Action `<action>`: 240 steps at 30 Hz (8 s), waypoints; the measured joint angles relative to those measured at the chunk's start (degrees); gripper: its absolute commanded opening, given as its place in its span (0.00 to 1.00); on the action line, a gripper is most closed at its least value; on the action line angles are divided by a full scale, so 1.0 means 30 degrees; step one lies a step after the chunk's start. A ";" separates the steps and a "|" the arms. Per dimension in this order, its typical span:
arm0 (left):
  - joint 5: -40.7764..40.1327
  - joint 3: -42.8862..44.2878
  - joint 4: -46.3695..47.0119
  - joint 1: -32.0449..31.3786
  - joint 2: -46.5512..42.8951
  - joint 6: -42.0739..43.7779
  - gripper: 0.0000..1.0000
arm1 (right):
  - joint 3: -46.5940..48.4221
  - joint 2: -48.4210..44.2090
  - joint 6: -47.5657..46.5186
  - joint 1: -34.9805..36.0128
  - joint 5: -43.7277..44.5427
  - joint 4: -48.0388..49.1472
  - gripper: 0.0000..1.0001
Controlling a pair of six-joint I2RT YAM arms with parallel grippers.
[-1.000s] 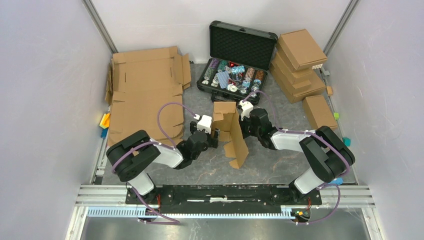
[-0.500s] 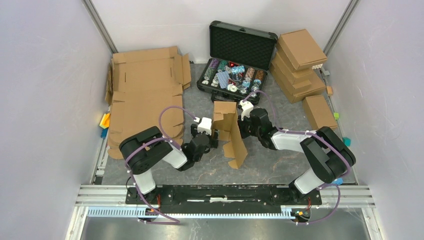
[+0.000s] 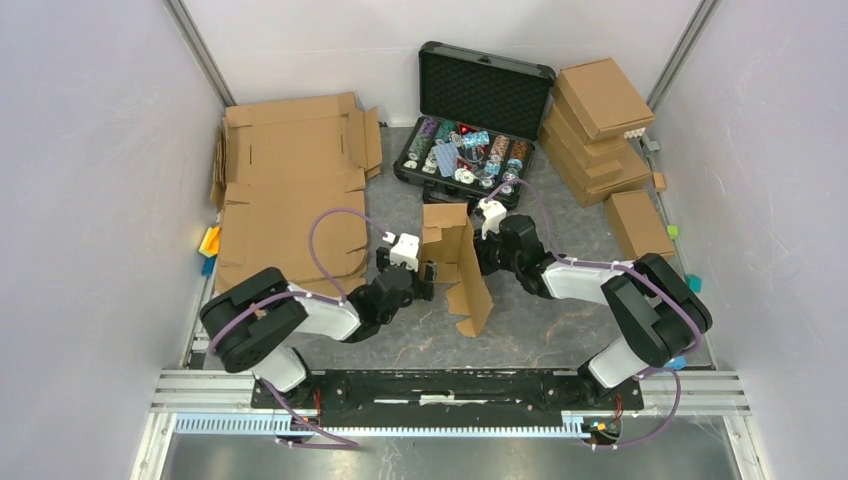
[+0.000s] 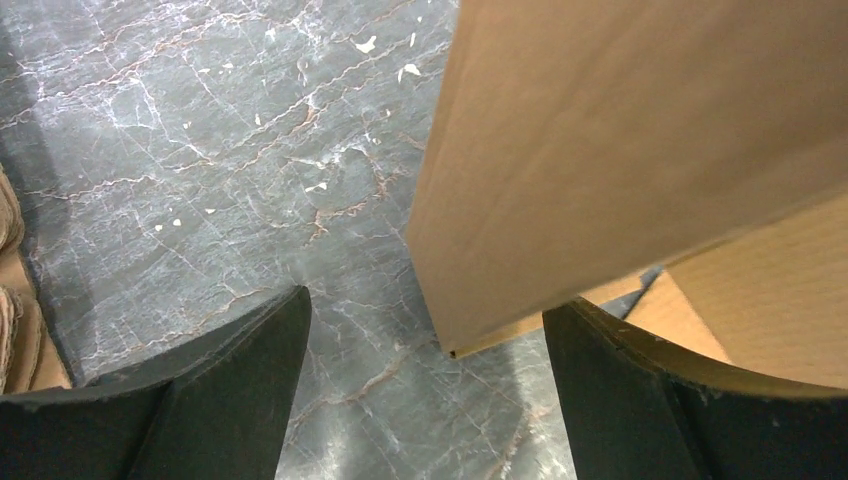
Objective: Fold the paper box
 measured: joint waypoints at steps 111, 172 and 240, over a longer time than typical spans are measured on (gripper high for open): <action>2.2600 1.3988 -1.5504 0.9056 -0.1421 0.2550 0.26 | -0.8582 -2.4181 -0.0918 0.0707 -0.2018 -0.6623 0.98; 1.2888 0.1472 -0.9071 0.9216 -1.1329 -0.2397 0.13 | -0.7672 -0.9100 1.5533 0.4663 0.6892 0.0663 0.71; 1.5358 -0.3767 -1.0112 0.8597 -1.5744 -0.6033 0.83 | -0.1756 -0.6951 0.3177 0.3213 1.2415 -0.9777 0.17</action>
